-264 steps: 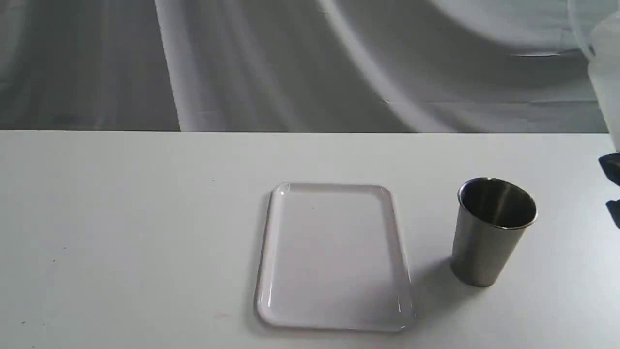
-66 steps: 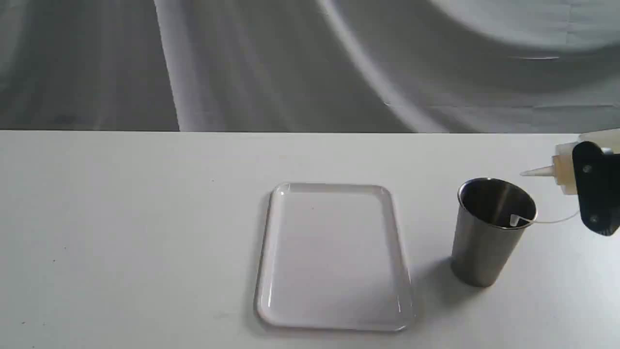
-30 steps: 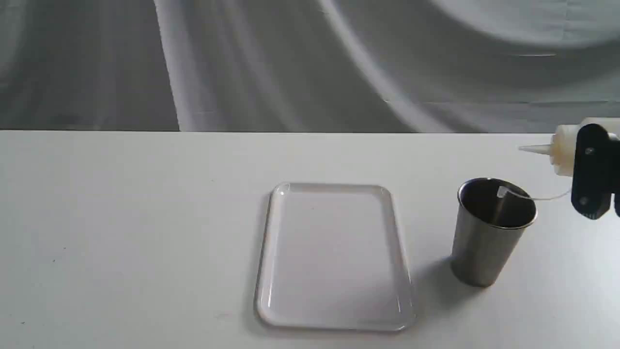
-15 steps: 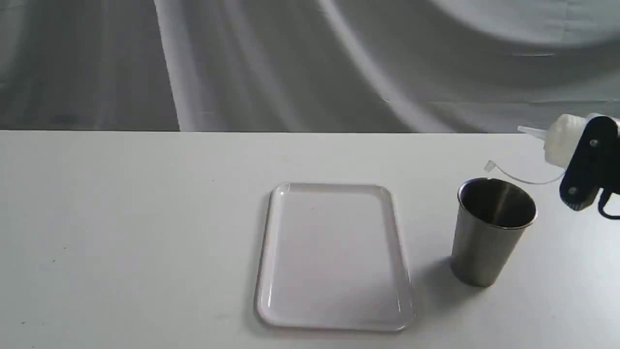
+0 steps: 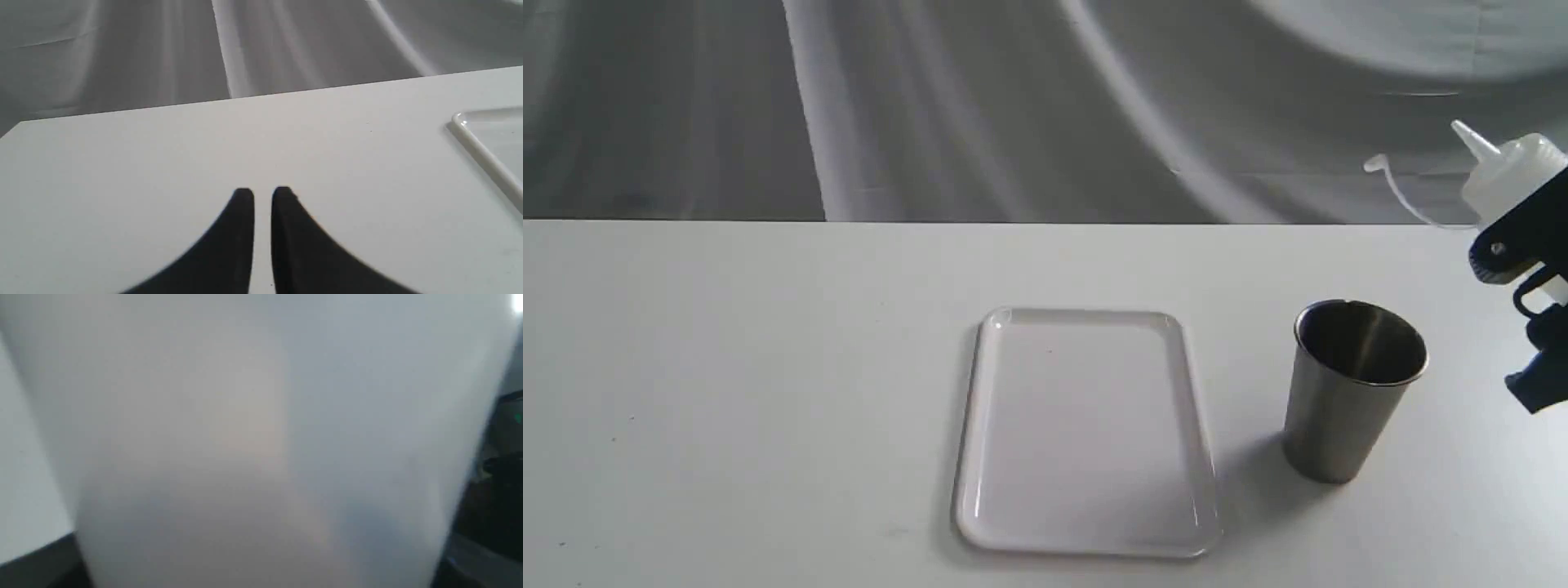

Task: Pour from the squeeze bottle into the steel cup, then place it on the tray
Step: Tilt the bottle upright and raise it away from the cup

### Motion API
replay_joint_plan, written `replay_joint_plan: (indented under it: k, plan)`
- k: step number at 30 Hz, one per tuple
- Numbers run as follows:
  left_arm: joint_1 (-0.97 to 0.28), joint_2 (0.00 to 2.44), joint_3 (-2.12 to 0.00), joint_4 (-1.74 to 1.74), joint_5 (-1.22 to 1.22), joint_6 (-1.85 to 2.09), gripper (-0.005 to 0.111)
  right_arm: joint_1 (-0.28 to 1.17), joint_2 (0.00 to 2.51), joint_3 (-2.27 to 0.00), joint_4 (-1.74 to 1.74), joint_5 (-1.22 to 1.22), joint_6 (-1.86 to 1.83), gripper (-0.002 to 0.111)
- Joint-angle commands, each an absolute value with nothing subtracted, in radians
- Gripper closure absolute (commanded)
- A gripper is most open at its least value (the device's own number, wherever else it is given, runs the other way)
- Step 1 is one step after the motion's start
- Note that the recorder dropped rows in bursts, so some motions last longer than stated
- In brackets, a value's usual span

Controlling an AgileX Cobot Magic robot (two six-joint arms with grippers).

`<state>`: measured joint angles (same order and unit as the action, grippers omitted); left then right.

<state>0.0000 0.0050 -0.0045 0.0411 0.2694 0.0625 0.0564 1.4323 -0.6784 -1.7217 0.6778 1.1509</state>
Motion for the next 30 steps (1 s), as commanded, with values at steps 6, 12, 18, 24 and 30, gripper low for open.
replay_joint_plan:
  k: [6, 12, 18, 24, 30]
  plan:
    - [-0.004, 0.000, 0.000, 0.044, 0.262, 0.061, 0.098, 0.051, 1.414, -0.677, -1.744, 0.668, 1.412, 0.108]
    - [-0.004, 0.000, 0.000, 0.044, 0.262, 0.061, 0.098, 0.051, 1.362, -0.677, -1.744, 0.664, 1.597, 0.108]
    - [-0.004, 0.000, 0.000, 0.044, 0.262, 0.061, 0.098, 0.051, 1.289, -0.677, -1.744, 0.613, 1.622, 0.108]
    - [-0.004, 0.000, 0.000, 0.044, 0.262, 0.061, 0.098, 0.051, 1.203, -0.677, -1.744, 0.543, 1.630, 0.108]
    - [-0.004, 0.000, 0.000, 0.044, 0.262, 0.061, 0.098, 0.051, 1.132, -0.677, -1.744, 0.456, 1.630, 0.108]
